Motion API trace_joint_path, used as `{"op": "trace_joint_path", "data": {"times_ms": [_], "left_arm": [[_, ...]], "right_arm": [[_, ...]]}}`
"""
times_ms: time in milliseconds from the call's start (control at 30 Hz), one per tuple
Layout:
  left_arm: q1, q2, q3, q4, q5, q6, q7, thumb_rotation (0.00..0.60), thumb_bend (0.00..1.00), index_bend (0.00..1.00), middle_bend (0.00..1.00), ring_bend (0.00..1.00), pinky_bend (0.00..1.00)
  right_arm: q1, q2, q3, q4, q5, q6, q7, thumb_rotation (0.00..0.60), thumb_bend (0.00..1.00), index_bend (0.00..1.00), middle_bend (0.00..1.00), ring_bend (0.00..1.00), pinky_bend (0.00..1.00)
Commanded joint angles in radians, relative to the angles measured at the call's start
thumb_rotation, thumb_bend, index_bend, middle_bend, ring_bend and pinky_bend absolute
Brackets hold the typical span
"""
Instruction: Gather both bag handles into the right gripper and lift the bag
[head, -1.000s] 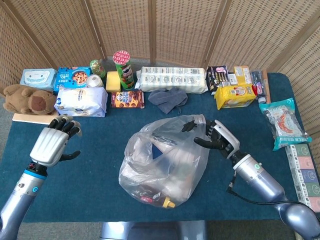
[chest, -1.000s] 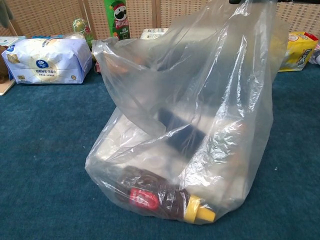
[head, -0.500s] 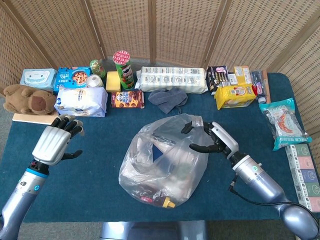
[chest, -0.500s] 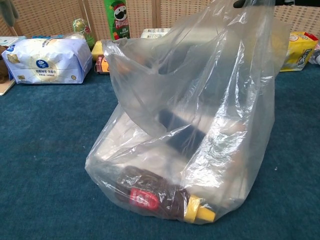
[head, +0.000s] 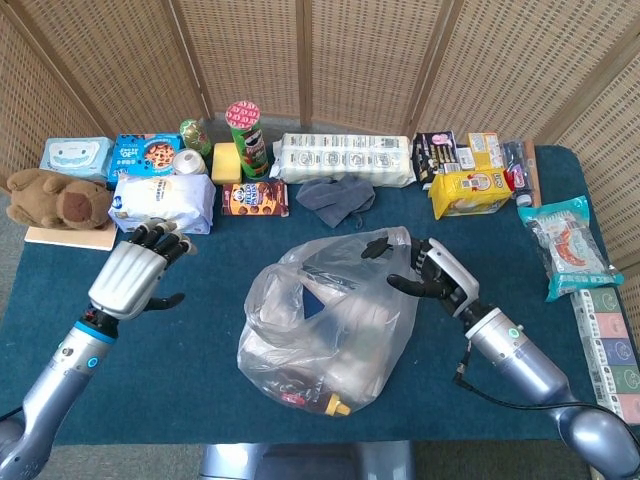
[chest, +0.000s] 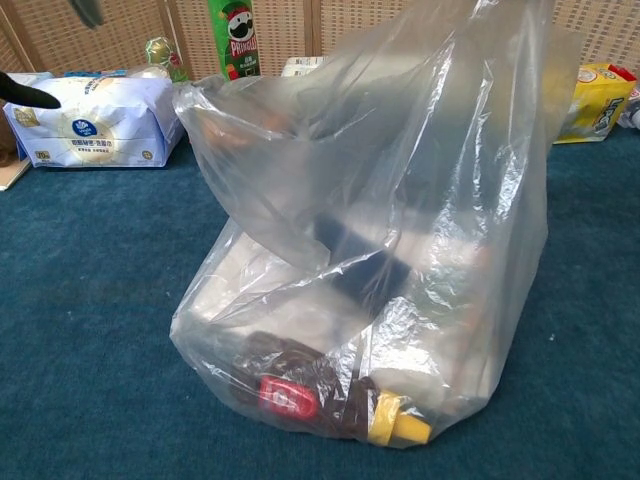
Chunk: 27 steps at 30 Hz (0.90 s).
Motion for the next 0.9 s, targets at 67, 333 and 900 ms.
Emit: {"op": "trace_joint_path", "data": {"times_ms": [67, 333, 900], "left_arm": [[-0.061, -0.043, -0.014, 0.036, 0.018, -0.063, -0.031, 0.487, 0.12, 0.3, 0.32, 0.19, 0.17], [-0.147, -0.155, -0.037, 0.114, 0.053, -0.1, -0.075, 0.51, 0.12, 0.3, 0.32, 0.19, 0.22], [-0.23, -0.34, -0.091, 0.256, 0.152, 0.016, -0.243, 0.577, 0.19, 0.43, 0.43, 0.37, 0.36]], "right_arm": [[-0.003, 0.008, 0.001, -0.01, 0.004, 0.007, 0.012, 0.358, 0.16, 0.4, 0.34, 0.19, 0.03], [0.001, 0.026, -0.005, -0.024, 0.009, 0.021, 0.038, 0.359, 0.16, 0.4, 0.34, 0.19, 0.03], [0.021, 0.056, -0.026, -0.023, 0.016, 0.039, 0.101, 0.363, 0.16, 0.4, 0.34, 0.19, 0.03]]}}
